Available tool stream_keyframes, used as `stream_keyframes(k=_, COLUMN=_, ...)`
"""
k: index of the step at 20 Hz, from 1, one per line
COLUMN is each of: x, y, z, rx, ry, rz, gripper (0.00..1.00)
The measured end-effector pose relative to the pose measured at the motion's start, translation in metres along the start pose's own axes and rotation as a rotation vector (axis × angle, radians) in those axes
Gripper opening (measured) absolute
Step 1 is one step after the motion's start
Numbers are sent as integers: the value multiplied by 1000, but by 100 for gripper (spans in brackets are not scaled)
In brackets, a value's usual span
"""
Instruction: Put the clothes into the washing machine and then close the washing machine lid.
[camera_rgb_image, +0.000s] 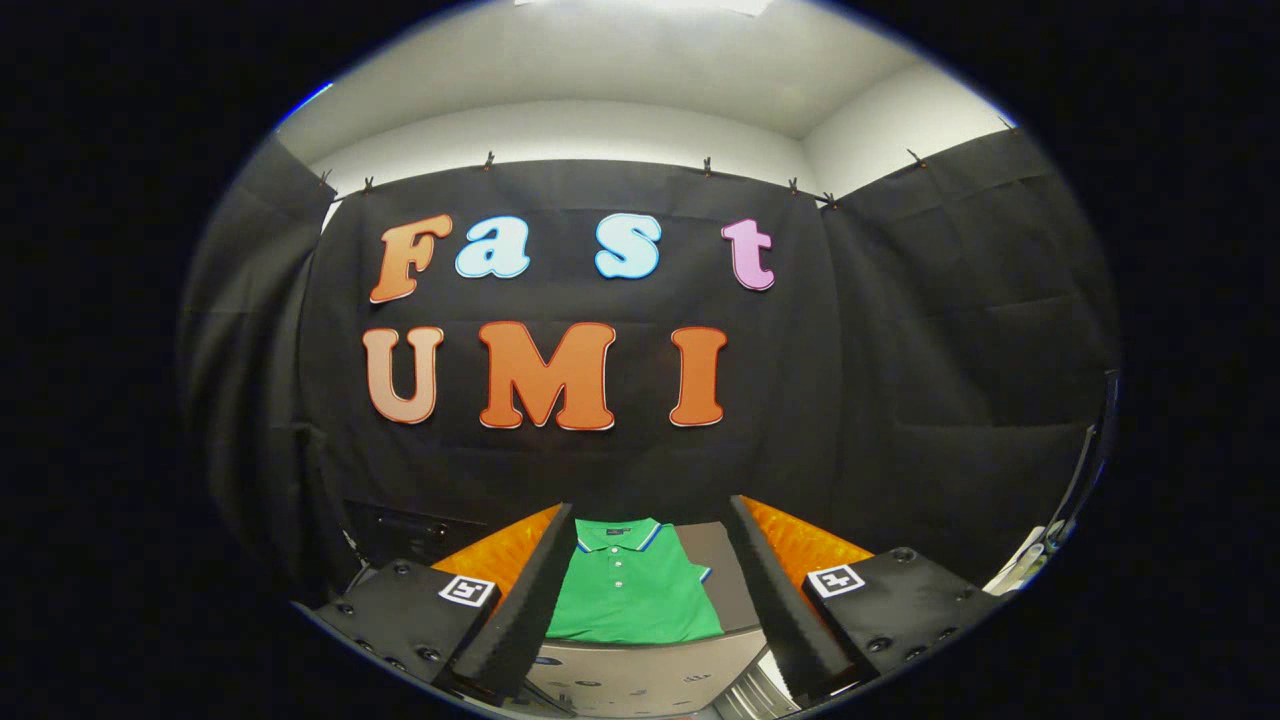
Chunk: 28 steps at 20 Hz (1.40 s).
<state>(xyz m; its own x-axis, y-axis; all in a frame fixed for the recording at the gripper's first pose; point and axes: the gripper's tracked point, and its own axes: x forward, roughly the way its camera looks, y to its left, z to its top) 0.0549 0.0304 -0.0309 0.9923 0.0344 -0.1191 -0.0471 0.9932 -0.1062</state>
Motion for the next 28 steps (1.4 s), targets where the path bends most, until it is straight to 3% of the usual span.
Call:
stream_keyframes(k=5, x=93, y=29, z=-13, rx=-22, ry=177, rz=85, gripper=97)
stream_keyframes(k=11, x=191, y=41, z=-107, rx=-18, ry=633, rz=139, gripper=98)
stream_keyframes(k=19, x=224, y=47, z=-211, rx=-36, ry=1138, rz=137, gripper=97)
stream_keyframes(k=24, x=226, y=34, z=-245, rx=-31, ry=1320, rz=95, gripper=97)
stream_keyframes(k=28, x=227, y=38, z=-247, rx=-36, ry=1346, rz=130, gripper=97)
